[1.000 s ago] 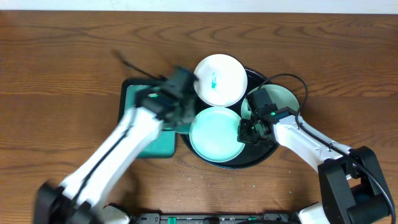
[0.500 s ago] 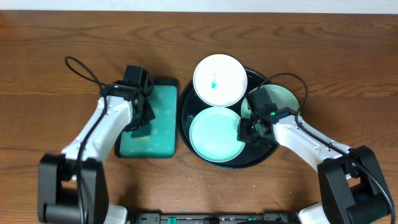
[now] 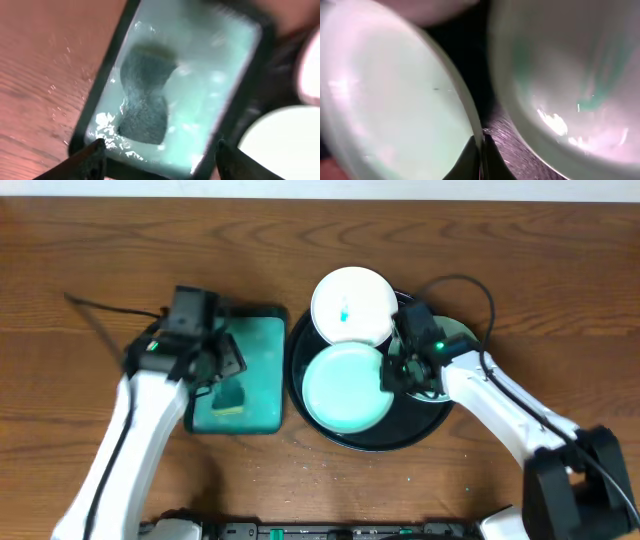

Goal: Clean dirty plates on tray and stack at the side
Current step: 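Lift the right plate with the right gripper and tilt it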

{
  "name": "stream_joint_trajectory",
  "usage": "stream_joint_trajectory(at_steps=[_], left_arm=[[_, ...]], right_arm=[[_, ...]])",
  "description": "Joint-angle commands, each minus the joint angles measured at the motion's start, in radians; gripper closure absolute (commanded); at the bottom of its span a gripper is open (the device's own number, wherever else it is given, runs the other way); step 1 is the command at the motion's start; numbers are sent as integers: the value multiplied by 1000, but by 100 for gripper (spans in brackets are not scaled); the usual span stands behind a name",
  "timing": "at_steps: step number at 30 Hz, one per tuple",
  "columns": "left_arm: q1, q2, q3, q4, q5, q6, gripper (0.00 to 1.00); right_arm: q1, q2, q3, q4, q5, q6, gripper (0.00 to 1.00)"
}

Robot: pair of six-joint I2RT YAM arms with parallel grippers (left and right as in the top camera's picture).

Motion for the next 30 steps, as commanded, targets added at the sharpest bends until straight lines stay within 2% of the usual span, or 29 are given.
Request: stream_joint_trajectory(at_steps=[1,5,8,14,19,25,30], left_arm=[[4,-129,24,-10,-2,10,27],[4,-260,24,-10,-2,10,25],[4,-333,24,-10,-2,10,21],[4,-394,24,-10,-2,10,20],[4,-391,23,-10,-2,10,20],[4,-378,23,-10,-2,10,20],[4,-369,23,-10,-2,10,20]], right_arm=[[61,-85,109,8,71,-82,99],[154,-101,191,71,151,-131,99],[239,-90,198,198,229,-160,99],[343,13,198,401,446,-175,99],[389,55,198,520,487,-299,99],[514,54,198,644,790,-529,99],[609,54,198,744,969,-709,99]])
